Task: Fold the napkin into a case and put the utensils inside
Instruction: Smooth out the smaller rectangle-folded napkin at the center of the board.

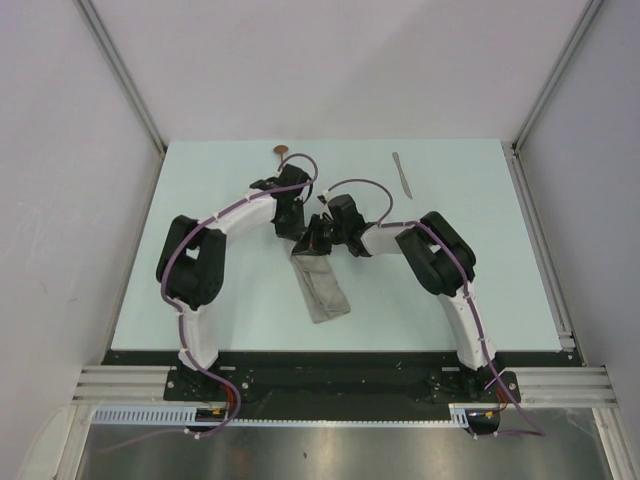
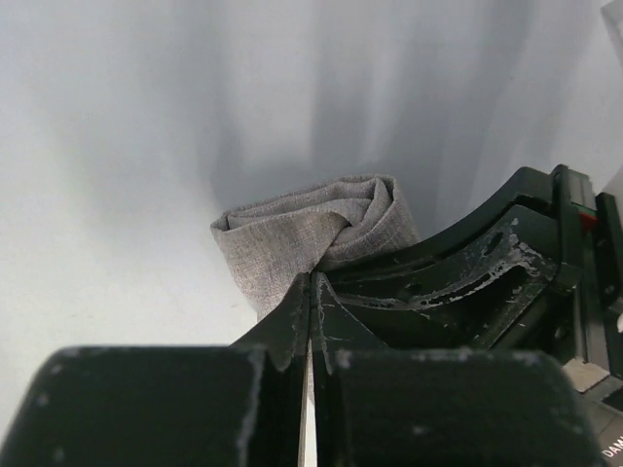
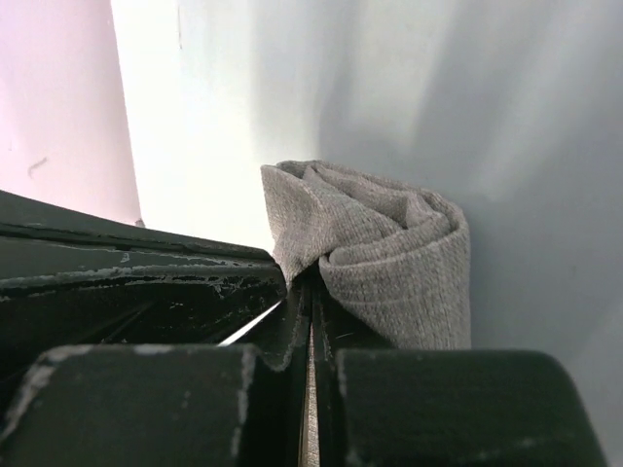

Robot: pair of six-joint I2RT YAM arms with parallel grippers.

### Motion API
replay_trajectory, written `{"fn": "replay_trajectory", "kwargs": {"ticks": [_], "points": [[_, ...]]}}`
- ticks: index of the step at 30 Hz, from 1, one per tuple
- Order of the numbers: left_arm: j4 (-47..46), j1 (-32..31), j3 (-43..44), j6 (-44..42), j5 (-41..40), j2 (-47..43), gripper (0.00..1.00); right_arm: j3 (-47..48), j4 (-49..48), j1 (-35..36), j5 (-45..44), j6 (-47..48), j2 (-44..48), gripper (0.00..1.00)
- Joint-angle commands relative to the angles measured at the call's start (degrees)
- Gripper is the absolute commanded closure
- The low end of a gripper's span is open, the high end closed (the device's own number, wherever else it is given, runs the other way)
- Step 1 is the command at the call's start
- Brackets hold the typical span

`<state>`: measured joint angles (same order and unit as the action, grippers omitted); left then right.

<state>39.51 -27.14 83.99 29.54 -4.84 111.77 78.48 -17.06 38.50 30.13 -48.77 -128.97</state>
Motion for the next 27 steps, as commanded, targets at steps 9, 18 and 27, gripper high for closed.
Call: {"fn": "replay_trajectory", "kwargs": {"ticks": [9, 18, 27], "points": [[-1.45, -0.37, -0.92, 2.01, 4.23, -7.51, 1.00, -4.73, 3.07, -1.85, 1.33, 5.35, 10.91, 0.91], [-5.04, -2.13, -6.28, 2.71, 11.50, -11.57, 1.00, -14.74, 5.37, -3.34, 5.38, 7.47, 21.03, 0.75], [-11.64, -5.03, -13.32, 4.65, 16.89, -7.27, 1.00, -22.13, 3.61, -3.70, 6.34, 8.34, 24.46, 0.73]]}}
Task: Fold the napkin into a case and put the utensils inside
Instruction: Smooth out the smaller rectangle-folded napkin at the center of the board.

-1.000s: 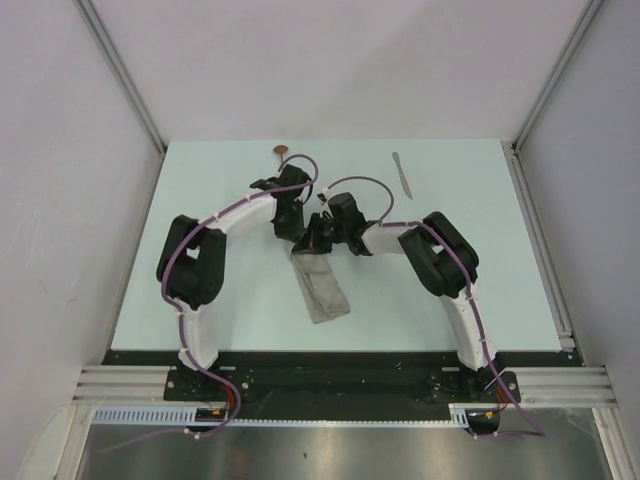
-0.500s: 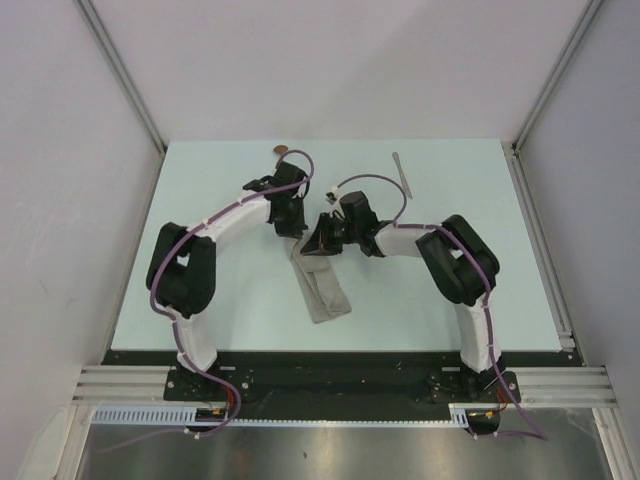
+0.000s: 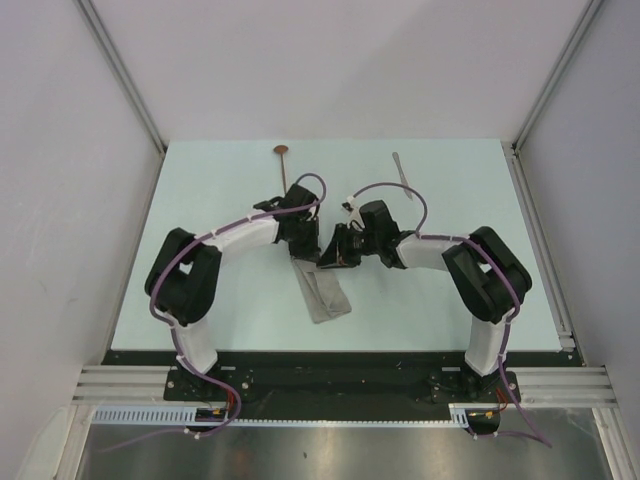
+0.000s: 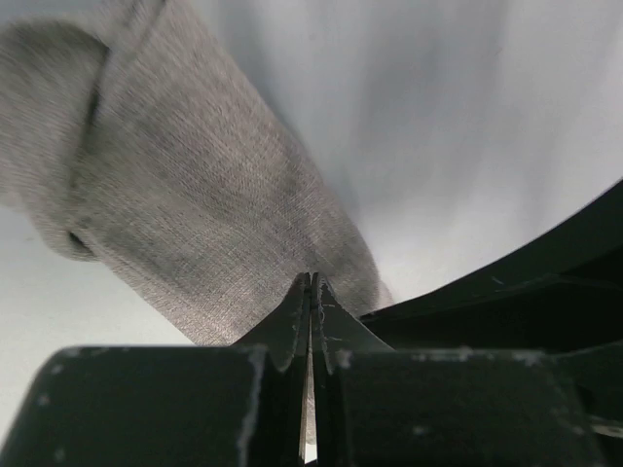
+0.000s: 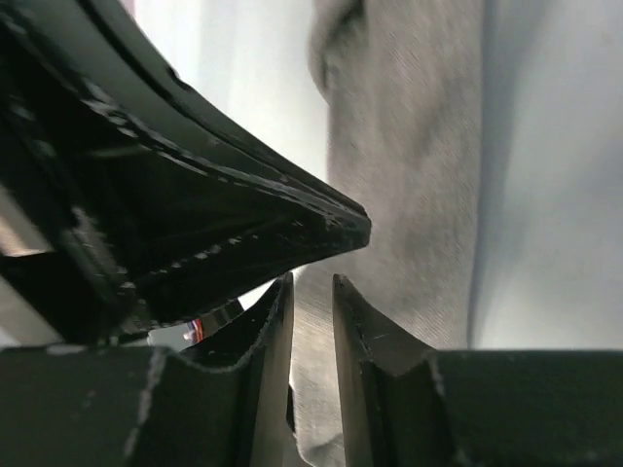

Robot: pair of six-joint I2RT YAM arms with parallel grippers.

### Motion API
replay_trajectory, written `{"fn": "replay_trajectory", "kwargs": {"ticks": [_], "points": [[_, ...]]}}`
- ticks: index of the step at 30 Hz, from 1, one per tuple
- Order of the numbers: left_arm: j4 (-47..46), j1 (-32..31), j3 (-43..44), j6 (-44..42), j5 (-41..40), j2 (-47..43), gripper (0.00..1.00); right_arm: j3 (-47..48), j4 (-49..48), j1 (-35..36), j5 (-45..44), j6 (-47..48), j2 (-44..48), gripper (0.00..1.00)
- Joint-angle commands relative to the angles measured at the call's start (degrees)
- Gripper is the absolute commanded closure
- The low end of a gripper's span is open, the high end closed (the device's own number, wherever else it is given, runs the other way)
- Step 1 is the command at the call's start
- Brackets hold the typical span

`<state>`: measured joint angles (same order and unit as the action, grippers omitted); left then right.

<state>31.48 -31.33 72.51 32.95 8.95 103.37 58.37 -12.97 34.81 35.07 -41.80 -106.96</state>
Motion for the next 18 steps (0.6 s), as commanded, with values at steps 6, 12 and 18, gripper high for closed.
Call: {"fn": "replay_trajectory", "kwargs": {"ticks": [6, 12, 18], "points": [[-3.28, -0.66, -6.15, 0.19, -2.44, 0.51, 1.00, -7.47, -1.00, 2.89, 1.58, 1.46, 5.26, 0.72], [-2.66, 0.13, -8.79, -0.08, -7.36, -0.01, 1.00, -12.31, -2.94, 6.41, 0.71, 0.05, 6.84, 0.72], [-1.52, 0.13, -6.86, -1.57, -8.77, -1.68, 1.00, -15.47, -3.20, 8.08, -0.35, 0.23, 7.20, 0.72]]}}
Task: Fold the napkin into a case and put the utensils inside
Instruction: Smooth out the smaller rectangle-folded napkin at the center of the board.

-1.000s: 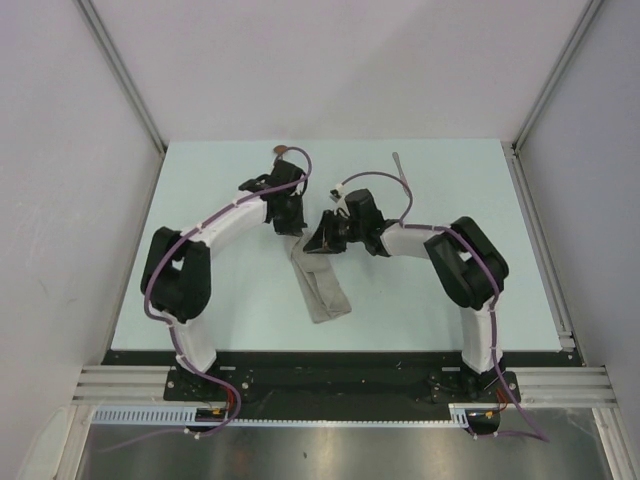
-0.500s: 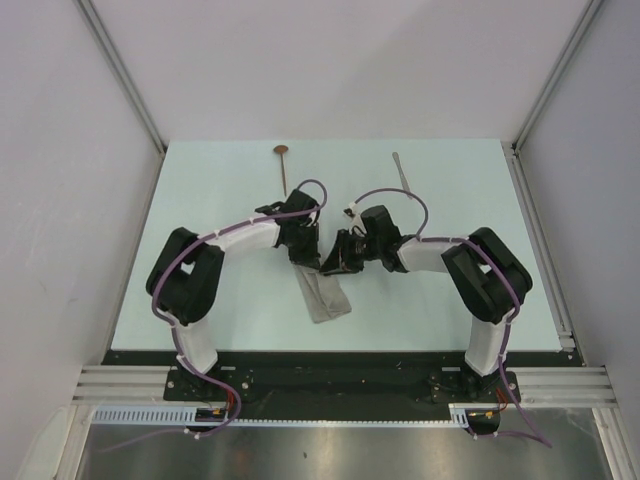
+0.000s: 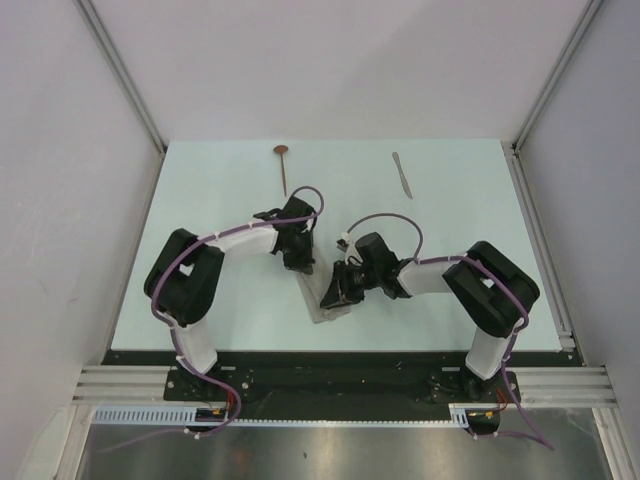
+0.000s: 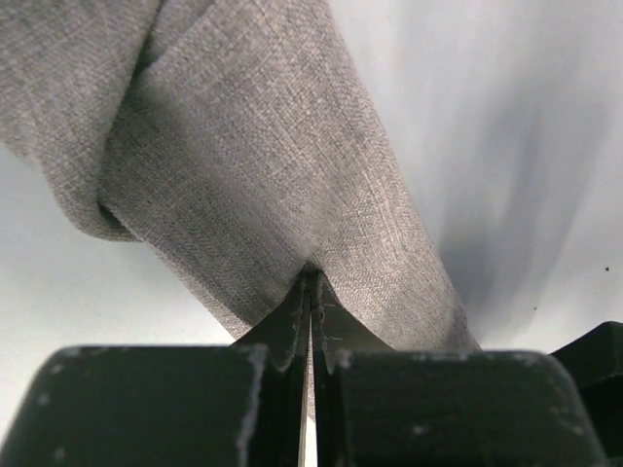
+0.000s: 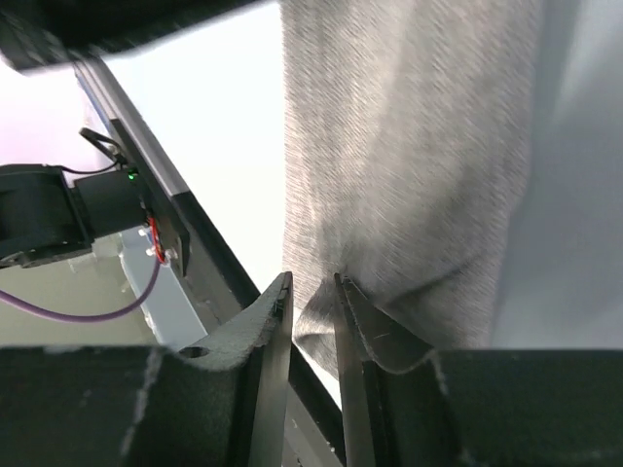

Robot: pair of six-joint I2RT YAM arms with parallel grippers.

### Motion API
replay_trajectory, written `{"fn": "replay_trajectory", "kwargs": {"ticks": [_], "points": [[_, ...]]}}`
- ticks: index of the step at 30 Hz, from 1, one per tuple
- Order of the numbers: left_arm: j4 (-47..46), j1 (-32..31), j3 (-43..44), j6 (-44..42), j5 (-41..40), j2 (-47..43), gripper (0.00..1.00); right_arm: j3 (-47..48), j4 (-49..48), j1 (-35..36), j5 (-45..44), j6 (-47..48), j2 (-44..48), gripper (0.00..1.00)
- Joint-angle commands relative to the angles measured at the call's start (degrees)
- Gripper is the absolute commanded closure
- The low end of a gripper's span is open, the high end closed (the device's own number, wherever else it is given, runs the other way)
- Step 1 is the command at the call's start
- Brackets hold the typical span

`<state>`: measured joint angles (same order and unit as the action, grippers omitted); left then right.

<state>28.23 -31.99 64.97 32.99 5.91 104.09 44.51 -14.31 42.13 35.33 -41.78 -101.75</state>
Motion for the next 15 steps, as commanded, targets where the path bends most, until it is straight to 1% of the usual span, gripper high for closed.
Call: {"fn": "replay_trajectory", "kwargs": {"ticks": [1, 5, 6, 7, 8, 10, 12, 13, 14, 15], "points": [[2.26, 0.79, 1.12, -1.96, -5.74, -3.27, 1.00, -1.62, -1.00, 0.94, -0.79, 0.56, 2.09, 0.72], [4.11, 1.14, 3.41, -2.93, -5.74, -7.14, 1.00, 0.48, 3.83, 2.43, -2.71, 3.89, 3.40, 0.71], [4.20, 1.31, 3.58, -2.85, -5.65, -8.28, 1.00, 2.49, 5.76, 3.39, -3.94, 4.94, 4.10, 0.68], [4.29, 1.84, 3.67, -2.76, -5.30, -9.51, 0.96, 3.73, 10.39, 3.92, -5.43, 7.56, 5.59, 0.66], [4.38, 2.28, 3.67, -2.58, -4.78, -12.31, 0.94, 5.05, 13.05, 4.45, -8.67, 8.98, 6.04, 0.63], [4.90, 4.11, 3.58, -2.15, -3.63, -14.96, 0.91, 9.34, 20.15, 5.42, -11.33, 11.96, 6.83, 0.60], [4.91, 5.70, 2.97, -1.79, -2.93, -19.18, 0.88, 11.81, 23.26, 5.77, -13.79, 13.38, 7.45, 0.57], [4.82, 7.27, 1.84, -1.62, -2.14, -20.58, 0.86, 14.26, 26.49, 5.95, -14.76, 14.09, 7.54, 0.56], [4.64, 8.07, 1.31, -1.36, -1.61, -21.82, 0.85, 15.51, 28.26, 6.12, -17.38, 15.57, 7.36, 0.55], [4.64, 8.78, 0.69, -1.27, -0.82, -24.35, 0.85, 16.56, 30.02, 6.21, -18.88, 16.46, 7.01, 0.50]]}}
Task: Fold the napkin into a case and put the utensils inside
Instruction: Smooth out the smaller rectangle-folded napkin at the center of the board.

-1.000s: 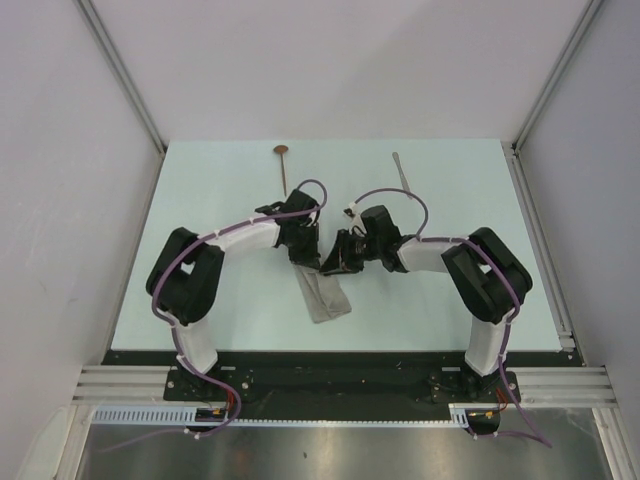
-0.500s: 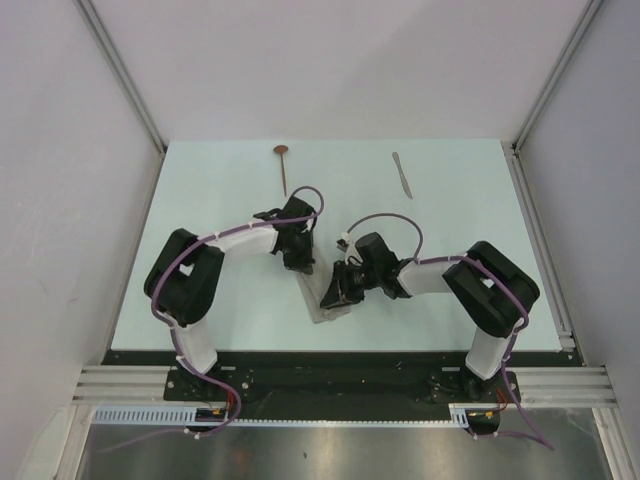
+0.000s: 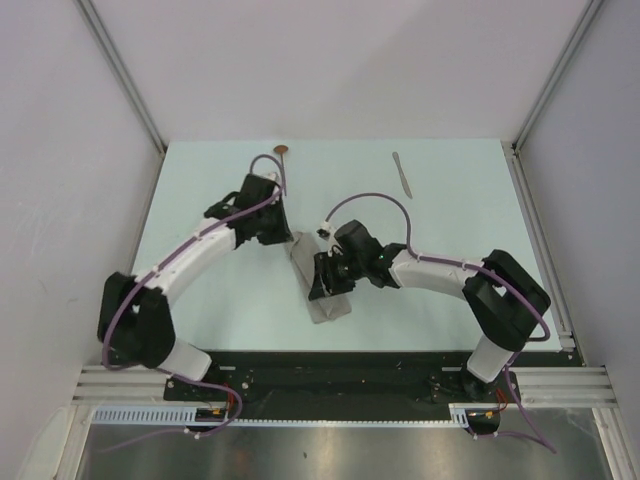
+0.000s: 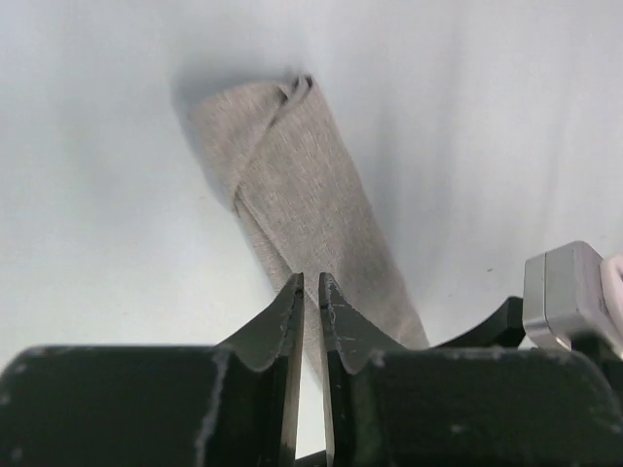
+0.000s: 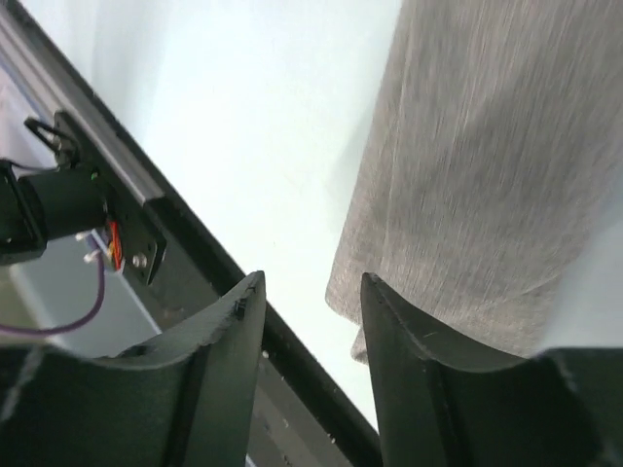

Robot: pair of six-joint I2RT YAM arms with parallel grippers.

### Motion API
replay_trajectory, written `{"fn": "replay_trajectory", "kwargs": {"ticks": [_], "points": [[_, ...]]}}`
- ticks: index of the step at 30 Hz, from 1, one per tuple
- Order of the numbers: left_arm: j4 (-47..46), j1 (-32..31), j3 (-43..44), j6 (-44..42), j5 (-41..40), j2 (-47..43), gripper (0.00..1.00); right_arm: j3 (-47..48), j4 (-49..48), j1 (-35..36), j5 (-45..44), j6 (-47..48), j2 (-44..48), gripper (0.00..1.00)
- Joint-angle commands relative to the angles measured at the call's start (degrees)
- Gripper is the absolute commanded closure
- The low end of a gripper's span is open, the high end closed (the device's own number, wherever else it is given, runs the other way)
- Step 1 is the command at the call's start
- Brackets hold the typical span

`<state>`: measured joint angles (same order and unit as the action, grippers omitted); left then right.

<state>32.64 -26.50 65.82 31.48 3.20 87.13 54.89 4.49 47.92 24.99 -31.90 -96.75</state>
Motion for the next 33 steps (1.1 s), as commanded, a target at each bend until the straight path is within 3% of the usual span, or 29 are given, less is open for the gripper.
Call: {"fn": "replay_trajectory", "kwargs": {"ticks": [1, 9, 17, 20, 25, 33], "points": [[0.23, 4.78, -1.56, 0.50, 3.03, -8.46, 0.85, 9.06, 14.63, 0.77, -11.43, 7.37, 1.57, 0.48], [-2.49, 11.03, -10.71, 4.11, 8.13, -18.66, 0.86, 23.32, 29.85, 5.95, -24.89, 11.86, -7.21, 0.35], [-2.58, 13.58, -14.05, 2.35, 11.56, -22.44, 0.85, 30.80, 37.78, 11.48, -38.17, 10.01, -15.39, 0.41], [-6.78, 13.58, -17.73, 3.58, 17.43, -21.31, 0.86, 31.50, 38.75, 12.54, -40.02, 9.49, -16.01, 0.43], [-18.21, 11.04, -27.49, 10.16, 28.25, -17.27, 0.92, 31.24, 40.07, 12.99, -41.34, 9.05, -17.15, 0.46], [-25.96, 2.87, -28.03, 14.83, 27.48, -10.76, 0.95, 30.01, 39.19, 13.87, -40.28, 9.14, -17.94, 0.46]]}}
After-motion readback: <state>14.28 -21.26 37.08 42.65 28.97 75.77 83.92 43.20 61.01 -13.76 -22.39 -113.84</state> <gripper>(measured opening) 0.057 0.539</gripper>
